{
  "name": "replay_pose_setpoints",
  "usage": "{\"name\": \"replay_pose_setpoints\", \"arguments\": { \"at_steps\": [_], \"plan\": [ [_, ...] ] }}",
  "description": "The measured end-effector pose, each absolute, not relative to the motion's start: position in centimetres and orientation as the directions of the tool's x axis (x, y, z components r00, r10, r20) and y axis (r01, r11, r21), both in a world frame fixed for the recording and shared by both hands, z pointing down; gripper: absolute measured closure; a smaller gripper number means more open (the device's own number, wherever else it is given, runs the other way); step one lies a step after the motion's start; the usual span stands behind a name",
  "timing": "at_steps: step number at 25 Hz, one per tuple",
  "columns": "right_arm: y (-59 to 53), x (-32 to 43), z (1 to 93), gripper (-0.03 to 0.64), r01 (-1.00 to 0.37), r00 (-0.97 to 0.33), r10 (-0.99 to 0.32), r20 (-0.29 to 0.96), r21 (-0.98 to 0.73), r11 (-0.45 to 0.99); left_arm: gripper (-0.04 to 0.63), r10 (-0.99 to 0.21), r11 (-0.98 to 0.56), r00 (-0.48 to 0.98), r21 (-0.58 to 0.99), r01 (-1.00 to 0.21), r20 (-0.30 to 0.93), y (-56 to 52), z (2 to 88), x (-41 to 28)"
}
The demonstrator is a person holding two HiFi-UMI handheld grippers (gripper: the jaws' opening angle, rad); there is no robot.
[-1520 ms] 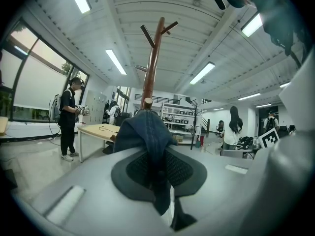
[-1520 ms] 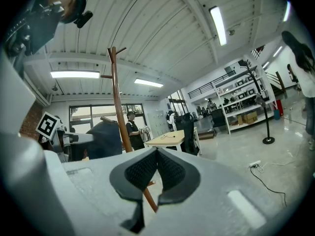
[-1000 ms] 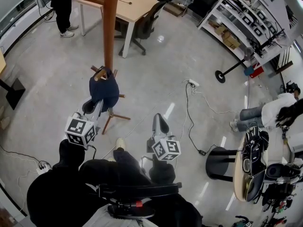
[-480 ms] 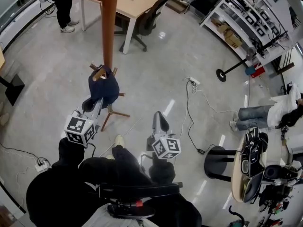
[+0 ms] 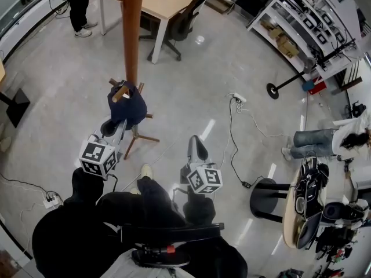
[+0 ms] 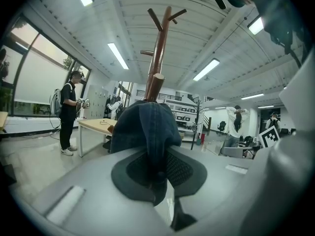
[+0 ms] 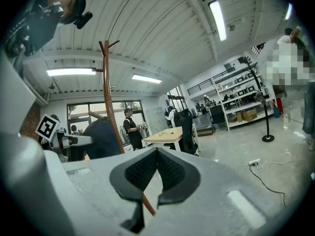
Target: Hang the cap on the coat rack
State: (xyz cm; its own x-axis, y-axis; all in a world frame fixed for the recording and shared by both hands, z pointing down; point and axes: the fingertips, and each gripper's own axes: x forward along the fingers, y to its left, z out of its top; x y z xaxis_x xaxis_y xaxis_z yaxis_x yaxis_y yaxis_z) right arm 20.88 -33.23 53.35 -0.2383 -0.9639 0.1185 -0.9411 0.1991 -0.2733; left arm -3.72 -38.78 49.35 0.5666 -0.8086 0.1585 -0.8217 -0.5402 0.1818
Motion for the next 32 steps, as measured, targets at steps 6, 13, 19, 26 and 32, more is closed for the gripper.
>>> {"name": "replay_pose_setpoints", "arguments": {
  "at_steps": [6, 13, 19, 26, 32],
  "plan": [
    [-33.5, 20.7, 53.8, 0.614, -0.94, -0.244, -0.961, 0.126, -0.273, 0.203, 0.558, -0.812, -0.533, 0.561, 0.183, -0.826, 0.163, -39.1, 49.8, -3.9],
    [-34.0, 21.1, 53.7, 0.614, -0.939, -0.249, -0.96, 0.126, -0.275, 0.208, 0.559, -0.812, -0.531, 0.558, 0.183, -0.828, 0.17, -39.5, 49.8, -3.5],
    [-34.3, 21.5, 54.1, 0.614, -0.938, -0.248, -0.96, 0.129, -0.281, 0.204, 0.558, -0.815, -0.522, 0.55, 0.181, -0.833, 0.181, -39.9, 50.2, -3.4],
    [-34.2, 22.1, 54.5, 0.614, -0.938, -0.239, -0.962, 0.133, -0.286, 0.194, 0.558, -0.818, -0.515, 0.544, 0.184, -0.837, 0.187, -40.4, 50.4, -3.4],
    [-34.1, 22.4, 54.4, 0.614, -0.939, -0.24, -0.962, 0.132, -0.284, 0.195, 0.551, -0.816, -0.523, 0.552, 0.187, -0.832, 0.174, -40.1, 50.2, -3.5]
  ]
}}
